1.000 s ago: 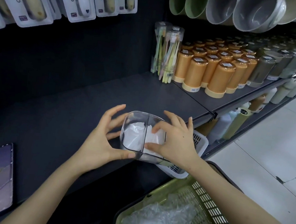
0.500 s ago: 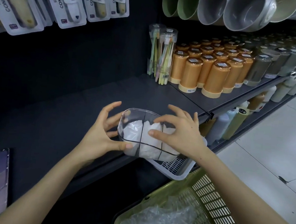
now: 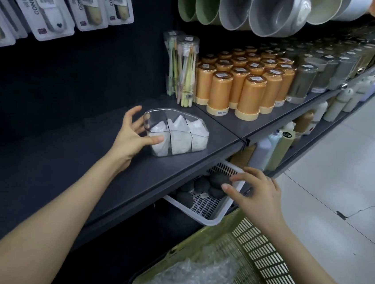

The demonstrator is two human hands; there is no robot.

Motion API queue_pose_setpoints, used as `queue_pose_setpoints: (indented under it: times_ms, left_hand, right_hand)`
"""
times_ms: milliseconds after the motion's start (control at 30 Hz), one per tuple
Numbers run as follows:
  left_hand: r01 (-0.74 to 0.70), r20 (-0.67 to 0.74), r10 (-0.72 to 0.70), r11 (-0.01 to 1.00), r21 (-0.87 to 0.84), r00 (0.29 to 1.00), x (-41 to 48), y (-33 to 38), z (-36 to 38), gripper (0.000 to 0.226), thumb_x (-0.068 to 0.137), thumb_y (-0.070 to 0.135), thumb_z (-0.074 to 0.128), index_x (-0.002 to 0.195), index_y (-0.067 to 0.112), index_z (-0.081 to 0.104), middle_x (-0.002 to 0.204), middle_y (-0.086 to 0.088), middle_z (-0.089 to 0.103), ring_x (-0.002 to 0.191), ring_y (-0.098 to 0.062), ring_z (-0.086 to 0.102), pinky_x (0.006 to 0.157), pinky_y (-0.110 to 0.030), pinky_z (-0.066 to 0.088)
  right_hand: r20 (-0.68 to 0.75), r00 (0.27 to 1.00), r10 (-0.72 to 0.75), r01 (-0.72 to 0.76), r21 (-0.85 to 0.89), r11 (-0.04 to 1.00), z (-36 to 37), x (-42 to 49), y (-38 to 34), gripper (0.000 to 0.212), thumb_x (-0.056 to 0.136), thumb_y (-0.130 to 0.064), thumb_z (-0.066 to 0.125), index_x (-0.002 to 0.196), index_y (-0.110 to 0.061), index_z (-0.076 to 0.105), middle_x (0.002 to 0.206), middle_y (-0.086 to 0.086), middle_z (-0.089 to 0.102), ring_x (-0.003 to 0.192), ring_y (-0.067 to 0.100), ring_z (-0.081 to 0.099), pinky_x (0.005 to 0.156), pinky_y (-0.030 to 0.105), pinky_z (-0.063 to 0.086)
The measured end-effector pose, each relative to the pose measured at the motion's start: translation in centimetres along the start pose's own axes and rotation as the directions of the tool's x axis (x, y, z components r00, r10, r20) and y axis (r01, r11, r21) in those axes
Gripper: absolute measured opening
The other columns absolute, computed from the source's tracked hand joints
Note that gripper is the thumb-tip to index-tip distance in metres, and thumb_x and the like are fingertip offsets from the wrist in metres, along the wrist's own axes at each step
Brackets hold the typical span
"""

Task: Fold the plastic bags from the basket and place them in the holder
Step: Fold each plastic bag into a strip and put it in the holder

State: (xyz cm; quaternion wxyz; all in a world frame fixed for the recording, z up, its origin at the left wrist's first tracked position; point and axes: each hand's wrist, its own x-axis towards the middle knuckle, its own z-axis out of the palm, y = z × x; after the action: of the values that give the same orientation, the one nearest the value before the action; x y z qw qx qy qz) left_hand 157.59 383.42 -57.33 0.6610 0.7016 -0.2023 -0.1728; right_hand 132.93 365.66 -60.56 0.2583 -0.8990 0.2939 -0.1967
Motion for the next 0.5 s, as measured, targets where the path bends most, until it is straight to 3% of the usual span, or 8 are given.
queue_pose_setpoints:
  times_ms: [167,267,333,400,500]
  left_hand:
    - [0.059,0.015,-0.06,0.997,0.045,0.998,0.3,-0.1,-0.4,0.111,0.071,0.003,0.08,0.152,0.029,0.01,0.156,-0.003,0.031,0.141,-0.013,0.032,0.116,-0.035,0.028]
    - [0.076,-0.014,-0.075,0.959,0.275,0.997,-3.1,-0.4,-1.2,0.103,0.077,0.024,0.079,0.153,0.032,0.009,0.16,-0.001,0.021,0.144,-0.013,0.024,0.113,-0.027,0.024]
    - [0.029,-0.001,-0.034,0.831,0.556,0.999,-6.6,-0.9,-2.1,0.093,0.082,0.04,0.071,0.153,0.029,0.012,0.159,0.001,0.022,0.145,-0.014,0.023,0.113,-0.028,0.024]
    - [-0.069,0.081,0.01,0.628,0.775,0.997,-10.1,-1.6,-2.8,0.083,0.088,0.049,0.059,0.153,0.023,0.016,0.159,-0.002,0.021,0.147,-0.016,0.016,0.116,-0.032,0.022]
    - [-0.198,0.219,-0.001,0.428,0.882,0.976,-14.0,-3.0,-3.8,0.081,0.092,0.066,0.037,0.153,0.018,0.018,0.16,-0.004,0.016,0.149,-0.018,0.008,0.12,-0.031,0.009]
  right_hand:
    - [0.06,0.996,0.07,-0.067,-0.036,0.997,3.5,-3.9,2.7,0.029,0.08,-0.056,0.068,0.094,-0.032,0.072,0.123,-0.004,0.061,0.119,0.022,0.053,0.103,0.044,0.027]
    - [0.135,0.978,0.16,-0.152,-0.067,0.986,5.9,-7.4,4.4,0.028,0.082,-0.053,0.067,0.099,-0.031,0.071,0.12,-0.006,0.06,0.116,0.021,0.052,0.1,0.041,0.03]
    - [0.24,0.939,0.244,-0.232,-0.077,0.97,8.0,-9.7,5.9,0.03,0.084,-0.052,0.065,0.104,-0.029,0.069,0.12,-0.006,0.059,0.112,0.021,0.053,0.096,0.038,0.036]
    - [0.356,0.879,0.317,-0.293,-0.121,0.948,10.3,-11.6,7.6,0.034,0.085,-0.054,0.062,0.109,-0.03,0.065,0.122,-0.005,0.059,0.11,0.02,0.053,0.094,0.036,0.041]
    - [0.53,0.74,0.415,-0.35,-0.224,0.91,13.5,-14.5,9.6,0.042,0.087,-0.056,0.057,0.12,-0.029,0.057,0.127,-0.002,0.057,0.112,0.019,0.054,0.092,0.033,0.046]
